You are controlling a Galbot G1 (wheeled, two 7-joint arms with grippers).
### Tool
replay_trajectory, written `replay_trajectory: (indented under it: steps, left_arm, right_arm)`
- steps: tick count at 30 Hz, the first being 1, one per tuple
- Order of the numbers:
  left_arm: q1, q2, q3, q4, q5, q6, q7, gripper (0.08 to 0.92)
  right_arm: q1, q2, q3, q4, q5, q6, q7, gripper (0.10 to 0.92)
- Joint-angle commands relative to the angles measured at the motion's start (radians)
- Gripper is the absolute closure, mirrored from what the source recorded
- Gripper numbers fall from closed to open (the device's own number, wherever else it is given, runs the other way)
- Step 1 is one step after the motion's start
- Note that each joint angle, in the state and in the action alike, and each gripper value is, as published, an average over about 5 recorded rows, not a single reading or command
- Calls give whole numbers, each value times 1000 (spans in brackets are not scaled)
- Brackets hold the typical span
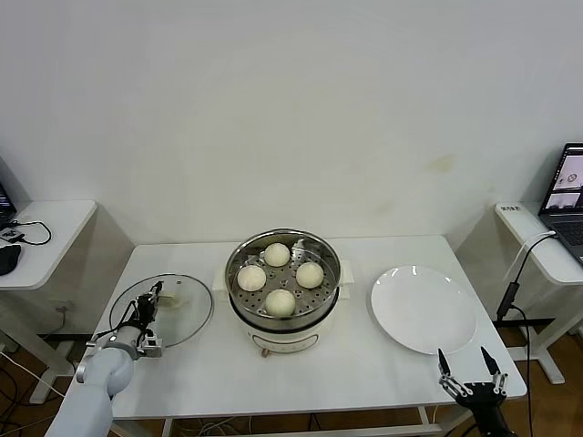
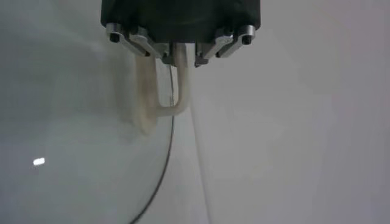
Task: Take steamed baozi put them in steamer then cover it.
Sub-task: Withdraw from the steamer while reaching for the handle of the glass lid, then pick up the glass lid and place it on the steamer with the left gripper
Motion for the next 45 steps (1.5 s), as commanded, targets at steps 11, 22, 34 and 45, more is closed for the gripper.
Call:
replay_trajectory:
  steps: [11,22,34,45]
  left_arm:
    - [360,8,-219,-546,-69,131,68,851]
    - [494,22,-312,-831,-153,202,175,851]
    - [308,87,5,-905,-253,341,217,851]
    - [2,23,262,-815,-199,465,277,851]
  right_arm:
    - [-4,-44,-49,20,-20,-4,4,202]
    - [17,-84,-87,7,-58,-30,39,203]
    - [45,-65,-113,-11,-149,-63,61,203]
    - [74,-17,-130,-47,-240,-67,64,202]
